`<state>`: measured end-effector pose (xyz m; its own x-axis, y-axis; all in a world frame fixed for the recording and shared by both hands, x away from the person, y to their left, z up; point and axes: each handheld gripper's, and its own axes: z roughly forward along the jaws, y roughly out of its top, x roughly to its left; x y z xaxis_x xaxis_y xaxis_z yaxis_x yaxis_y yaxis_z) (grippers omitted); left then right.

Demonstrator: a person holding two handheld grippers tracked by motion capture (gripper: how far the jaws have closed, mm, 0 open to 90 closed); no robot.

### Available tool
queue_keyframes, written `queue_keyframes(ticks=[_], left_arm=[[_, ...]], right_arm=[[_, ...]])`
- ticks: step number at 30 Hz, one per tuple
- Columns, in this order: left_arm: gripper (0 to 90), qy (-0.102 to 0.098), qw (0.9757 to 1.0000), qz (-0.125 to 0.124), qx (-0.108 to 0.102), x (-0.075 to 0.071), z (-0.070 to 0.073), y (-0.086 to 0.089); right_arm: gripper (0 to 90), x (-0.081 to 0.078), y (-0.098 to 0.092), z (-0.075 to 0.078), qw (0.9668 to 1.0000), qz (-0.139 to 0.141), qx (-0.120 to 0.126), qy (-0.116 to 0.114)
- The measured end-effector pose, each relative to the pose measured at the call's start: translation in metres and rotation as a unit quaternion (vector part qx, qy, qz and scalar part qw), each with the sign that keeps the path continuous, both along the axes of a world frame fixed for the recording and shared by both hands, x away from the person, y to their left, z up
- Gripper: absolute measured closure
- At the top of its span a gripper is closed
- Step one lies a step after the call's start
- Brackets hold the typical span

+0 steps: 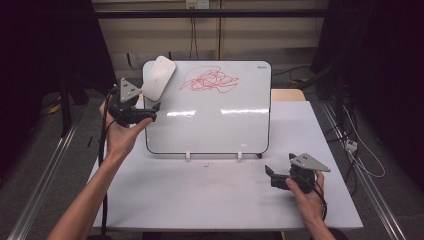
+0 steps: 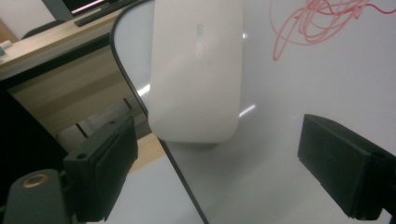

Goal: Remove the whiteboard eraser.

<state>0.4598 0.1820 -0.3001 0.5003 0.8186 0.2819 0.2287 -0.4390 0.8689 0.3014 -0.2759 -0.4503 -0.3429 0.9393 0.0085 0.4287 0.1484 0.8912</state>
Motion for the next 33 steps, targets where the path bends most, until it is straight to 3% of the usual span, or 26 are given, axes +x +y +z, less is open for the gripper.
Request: queue_keyframes(ticks=[4,11,12,13,21,23,30,33], left_arm=[[13.6,-0.007,0.9999,0.004,0.015,0.010,0.007,-0.007],[14.9,0.004,0.9999,0.011,0.007,0.029,0.014,-0.013],[15.0,0.001,0.9999,0.013,-0.007,0.031,0.013,-0.015],[15.8,0.009,0.9999,0.007,0.005,0.033,0.016,-0.014],[21.5,-0.006,0.9999,0.009,-0.007,0.048,0.021,-0.024],[20.7,0.003,1.0000,0.008,-0.004,0.049,0.024,-0.026],[22.3,0.001,0.9996,0.012,0.024,0.057,0.024,-0.037],[23.2,0.013,0.9994,0.016,0.028,0.061,0.022,-0.042]], right_arm=[[4.3,0.002,0.001,-0.001,1.0000,0.001,0.002,0.002],[4.3,0.001,0.002,-0.001,1.0000,0.004,-0.002,0.003],[4.3,0.001,0.002,-0.001,1.0000,0.004,-0.001,0.004],[4.3,0.001,0.002,-0.001,1.0000,0.004,0.000,0.004],[4.3,0.003,0.001,-0.001,1.0000,0.000,0.002,0.003],[4.3,0.002,0.002,-0.001,1.0000,0.002,0.002,0.005],[4.3,0.002,0.000,-0.001,1.0000,0.001,0.004,0.004],[4.3,0.002,0.001,-0.001,1.0000,0.002,0.004,0.005]])
